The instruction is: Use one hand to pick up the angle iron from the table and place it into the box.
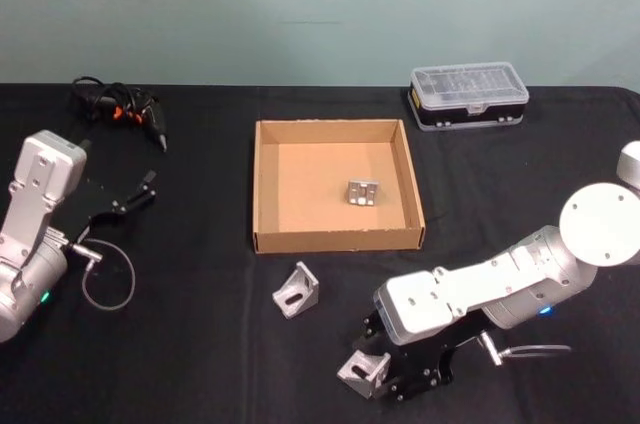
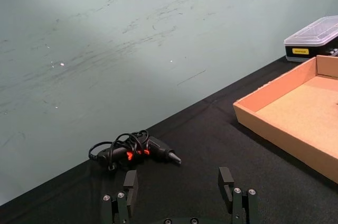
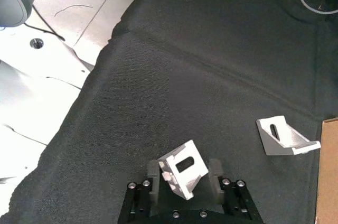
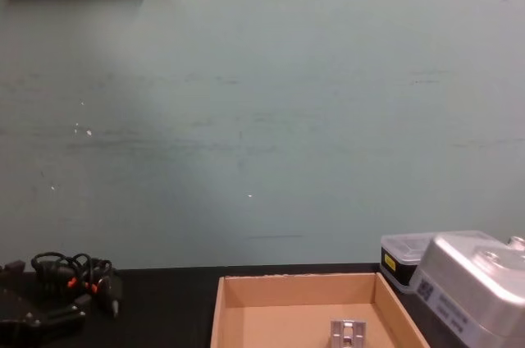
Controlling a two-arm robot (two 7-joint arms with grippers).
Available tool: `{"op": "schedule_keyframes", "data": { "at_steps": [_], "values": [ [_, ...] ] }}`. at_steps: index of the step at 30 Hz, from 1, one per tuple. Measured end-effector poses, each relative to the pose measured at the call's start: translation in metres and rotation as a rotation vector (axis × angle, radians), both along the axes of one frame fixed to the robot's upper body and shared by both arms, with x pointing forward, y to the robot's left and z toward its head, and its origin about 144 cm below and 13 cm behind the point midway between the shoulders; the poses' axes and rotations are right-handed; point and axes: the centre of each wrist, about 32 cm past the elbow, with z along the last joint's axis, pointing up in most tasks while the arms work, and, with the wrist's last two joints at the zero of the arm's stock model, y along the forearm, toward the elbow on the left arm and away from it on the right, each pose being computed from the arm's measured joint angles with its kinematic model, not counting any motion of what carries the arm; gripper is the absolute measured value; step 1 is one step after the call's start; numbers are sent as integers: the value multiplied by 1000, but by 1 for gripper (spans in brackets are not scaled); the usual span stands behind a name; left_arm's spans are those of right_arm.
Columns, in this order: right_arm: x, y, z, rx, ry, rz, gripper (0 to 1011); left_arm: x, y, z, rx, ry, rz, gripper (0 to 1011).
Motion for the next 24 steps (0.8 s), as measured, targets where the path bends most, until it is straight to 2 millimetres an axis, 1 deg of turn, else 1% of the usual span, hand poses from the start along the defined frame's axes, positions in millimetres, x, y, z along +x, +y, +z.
{"op": "schedule_keyframes", "data": {
  "at_steps": [8,10,11,12,13,14,16,19,24],
  "values": [
    [0,0,-1,4,2,-1,360,0,0,0,0,0,0,1000],
    [0,0,-1,3,2,-1,272,0,0,0,0,0,0,1000],
    [0,0,-1,4,1,-1,272,0,0,0,0,0,0,1000],
    [0,0,-1,4,1,-1,251,0,0,0,0,0,0,1000],
    [0,0,-1,4,1,-1,189,0,0,0,0,0,0,1000],
    [0,0,-1,4,1,-1,172,0,0,0,0,0,0,1000],
    [0,-1,-1,8,1,-2,86,0,0,0,0,0,0,1000],
    [1,-1,-1,10,1,-3,58,0,0,0,0,0,0,1000],
    [1,-2,0,21,5,-8,58,0,0,0,0,0,0,1000]
  ]
}}
